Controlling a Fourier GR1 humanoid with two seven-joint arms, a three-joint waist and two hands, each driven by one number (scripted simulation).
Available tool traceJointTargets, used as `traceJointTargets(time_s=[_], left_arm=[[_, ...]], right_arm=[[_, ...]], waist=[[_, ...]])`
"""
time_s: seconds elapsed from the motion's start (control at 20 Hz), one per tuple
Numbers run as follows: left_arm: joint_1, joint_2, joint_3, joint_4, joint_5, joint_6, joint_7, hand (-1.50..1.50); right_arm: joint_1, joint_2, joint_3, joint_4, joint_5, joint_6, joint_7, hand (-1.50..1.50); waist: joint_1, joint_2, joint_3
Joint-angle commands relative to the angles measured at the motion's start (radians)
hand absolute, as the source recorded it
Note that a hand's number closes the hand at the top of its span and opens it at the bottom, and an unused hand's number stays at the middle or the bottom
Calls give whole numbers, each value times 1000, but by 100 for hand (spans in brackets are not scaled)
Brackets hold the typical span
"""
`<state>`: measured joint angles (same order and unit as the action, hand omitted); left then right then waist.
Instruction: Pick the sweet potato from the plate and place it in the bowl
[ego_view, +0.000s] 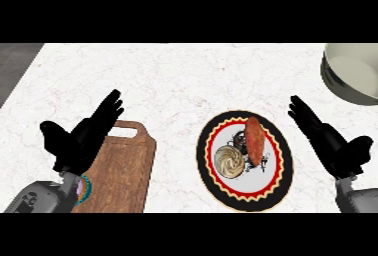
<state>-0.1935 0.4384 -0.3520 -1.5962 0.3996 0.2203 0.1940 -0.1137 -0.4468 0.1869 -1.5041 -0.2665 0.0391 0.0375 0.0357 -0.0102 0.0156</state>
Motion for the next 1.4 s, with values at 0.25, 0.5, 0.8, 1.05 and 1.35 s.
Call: traceJointTargets(time_s=[0.25,0.5,0.8,1.05,1.35], left_arm=[[-37,-1,-38,-47,-96,-54,-114,0],[-35,-31,-52,9,-98,-107,-136,0],[-5,-108,-87,54,-146,-106,-199,0],[23,-88,-82,39,-149,-116,-201,0],[-31,-79,-43,34,-122,-132,-160,0]], right_arm=[[-78,159,-112,-116,156,-458,66,150],[-62,250,4,25,372,-618,126,-150],[-180,91,126,101,614,-502,324,-150],[-307,-79,164,89,636,-208,596,-150],[-438,-77,223,91,425,216,878,-150]], waist=[[-54,1,-18],[-34,12,-16],[-28,11,-18],[-18,6,-20],[-8,8,-20]])
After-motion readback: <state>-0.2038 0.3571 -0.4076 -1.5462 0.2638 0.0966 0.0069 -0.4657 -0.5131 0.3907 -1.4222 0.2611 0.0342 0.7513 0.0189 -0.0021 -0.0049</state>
